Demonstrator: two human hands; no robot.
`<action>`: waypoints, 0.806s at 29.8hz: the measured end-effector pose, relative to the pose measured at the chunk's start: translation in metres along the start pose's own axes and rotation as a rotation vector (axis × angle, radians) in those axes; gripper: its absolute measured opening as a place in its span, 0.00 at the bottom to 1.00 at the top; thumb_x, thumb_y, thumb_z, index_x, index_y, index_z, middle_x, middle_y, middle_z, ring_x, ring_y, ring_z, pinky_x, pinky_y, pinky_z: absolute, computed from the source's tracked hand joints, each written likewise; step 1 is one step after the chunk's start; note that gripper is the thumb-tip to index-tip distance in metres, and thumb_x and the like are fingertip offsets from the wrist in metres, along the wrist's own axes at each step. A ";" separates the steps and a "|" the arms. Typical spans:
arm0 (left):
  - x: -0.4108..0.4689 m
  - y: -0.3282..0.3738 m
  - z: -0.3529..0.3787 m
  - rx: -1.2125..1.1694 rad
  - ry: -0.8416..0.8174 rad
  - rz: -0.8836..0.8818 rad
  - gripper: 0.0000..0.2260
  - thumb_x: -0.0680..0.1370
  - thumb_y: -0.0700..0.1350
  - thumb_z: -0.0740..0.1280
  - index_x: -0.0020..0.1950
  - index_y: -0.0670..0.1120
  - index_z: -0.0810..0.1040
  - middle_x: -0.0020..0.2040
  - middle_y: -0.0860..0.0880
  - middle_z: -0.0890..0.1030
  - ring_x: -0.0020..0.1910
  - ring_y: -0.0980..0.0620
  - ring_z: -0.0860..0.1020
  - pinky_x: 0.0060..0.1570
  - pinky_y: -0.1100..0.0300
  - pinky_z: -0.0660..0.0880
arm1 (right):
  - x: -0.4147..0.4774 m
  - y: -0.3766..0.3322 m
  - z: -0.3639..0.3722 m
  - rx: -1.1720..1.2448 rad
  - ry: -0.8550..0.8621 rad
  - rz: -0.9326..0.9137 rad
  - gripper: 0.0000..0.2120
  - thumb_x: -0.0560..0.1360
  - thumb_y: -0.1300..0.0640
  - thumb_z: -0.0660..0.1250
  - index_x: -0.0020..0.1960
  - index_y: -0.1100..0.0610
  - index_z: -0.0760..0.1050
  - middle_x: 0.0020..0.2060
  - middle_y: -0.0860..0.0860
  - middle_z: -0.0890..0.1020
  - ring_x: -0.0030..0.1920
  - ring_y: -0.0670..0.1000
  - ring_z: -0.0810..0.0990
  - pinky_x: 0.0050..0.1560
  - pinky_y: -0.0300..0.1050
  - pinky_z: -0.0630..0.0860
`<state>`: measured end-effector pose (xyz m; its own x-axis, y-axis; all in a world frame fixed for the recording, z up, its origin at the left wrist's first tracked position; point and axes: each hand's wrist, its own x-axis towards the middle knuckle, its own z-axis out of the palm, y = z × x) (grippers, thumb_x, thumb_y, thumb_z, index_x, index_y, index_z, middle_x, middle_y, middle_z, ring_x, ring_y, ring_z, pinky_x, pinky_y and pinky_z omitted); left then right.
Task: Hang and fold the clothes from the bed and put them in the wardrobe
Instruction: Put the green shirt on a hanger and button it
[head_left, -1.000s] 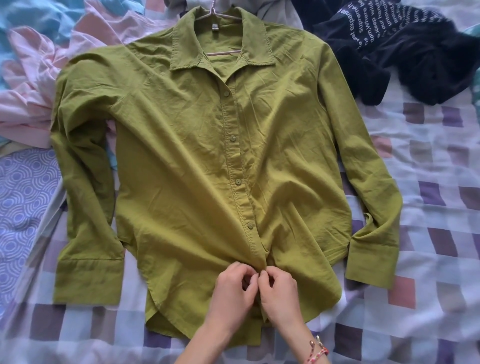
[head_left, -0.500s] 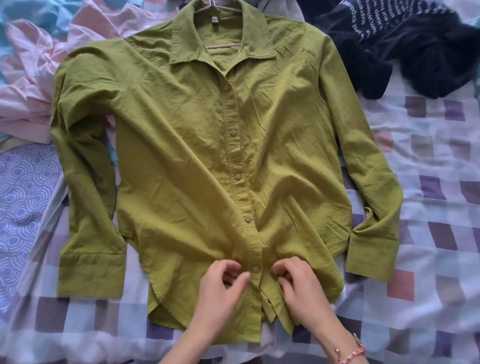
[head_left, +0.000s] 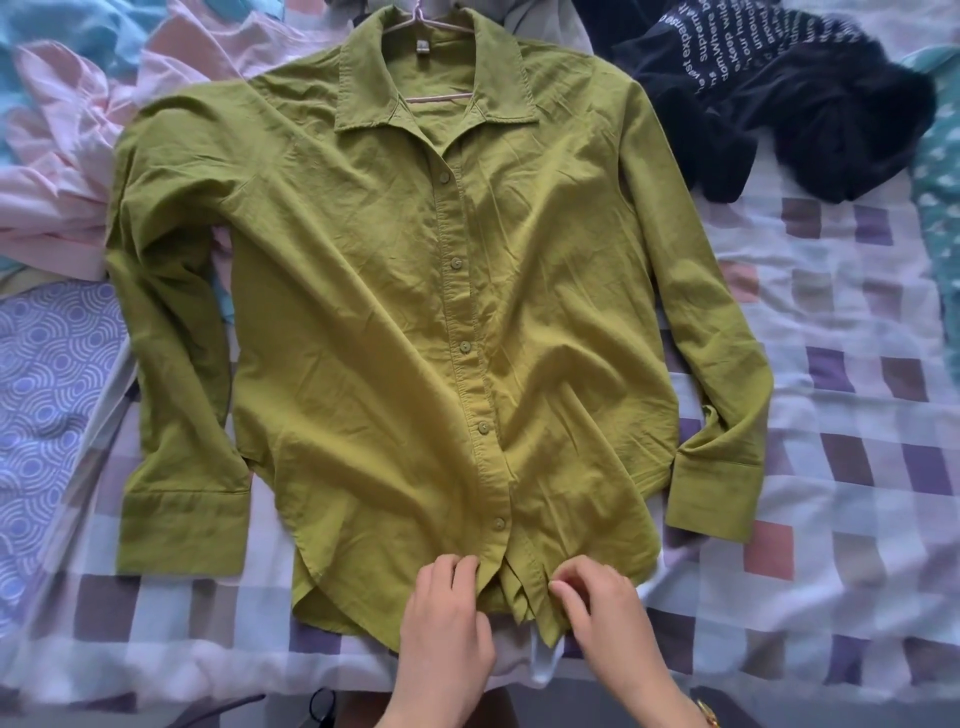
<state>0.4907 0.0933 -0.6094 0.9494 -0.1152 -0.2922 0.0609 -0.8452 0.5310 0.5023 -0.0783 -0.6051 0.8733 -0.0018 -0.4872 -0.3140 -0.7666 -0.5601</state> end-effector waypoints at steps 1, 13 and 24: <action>-0.003 0.000 -0.004 -0.024 0.000 -0.005 0.23 0.53 0.38 0.70 0.47 0.48 0.75 0.40 0.53 0.77 0.39 0.54 0.75 0.27 0.66 0.73 | 0.001 0.001 -0.002 0.133 -0.050 0.083 0.12 0.74 0.61 0.67 0.37 0.47 0.73 0.29 0.45 0.79 0.33 0.43 0.76 0.38 0.38 0.72; 0.026 0.026 -0.048 -0.217 -0.808 -0.162 0.11 0.78 0.46 0.61 0.54 0.47 0.80 0.53 0.47 0.82 0.49 0.55 0.77 0.52 0.65 0.72 | 0.028 -0.032 -0.027 0.561 -0.080 0.204 0.08 0.75 0.67 0.65 0.42 0.57 0.79 0.31 0.48 0.80 0.35 0.43 0.78 0.42 0.40 0.75; 0.243 0.034 -0.154 -0.386 0.145 -0.211 0.12 0.79 0.41 0.60 0.61 0.42 0.77 0.58 0.46 0.80 0.57 0.51 0.76 0.54 0.67 0.67 | 0.181 -0.120 -0.109 0.501 -0.031 -0.037 0.08 0.76 0.66 0.62 0.42 0.57 0.77 0.32 0.50 0.79 0.33 0.42 0.77 0.37 0.36 0.74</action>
<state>0.7708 0.1172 -0.5396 0.9357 0.1358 -0.3257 0.3412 -0.5830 0.7373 0.7390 -0.0566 -0.5533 0.8782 0.0439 -0.4762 -0.4301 -0.3630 -0.8266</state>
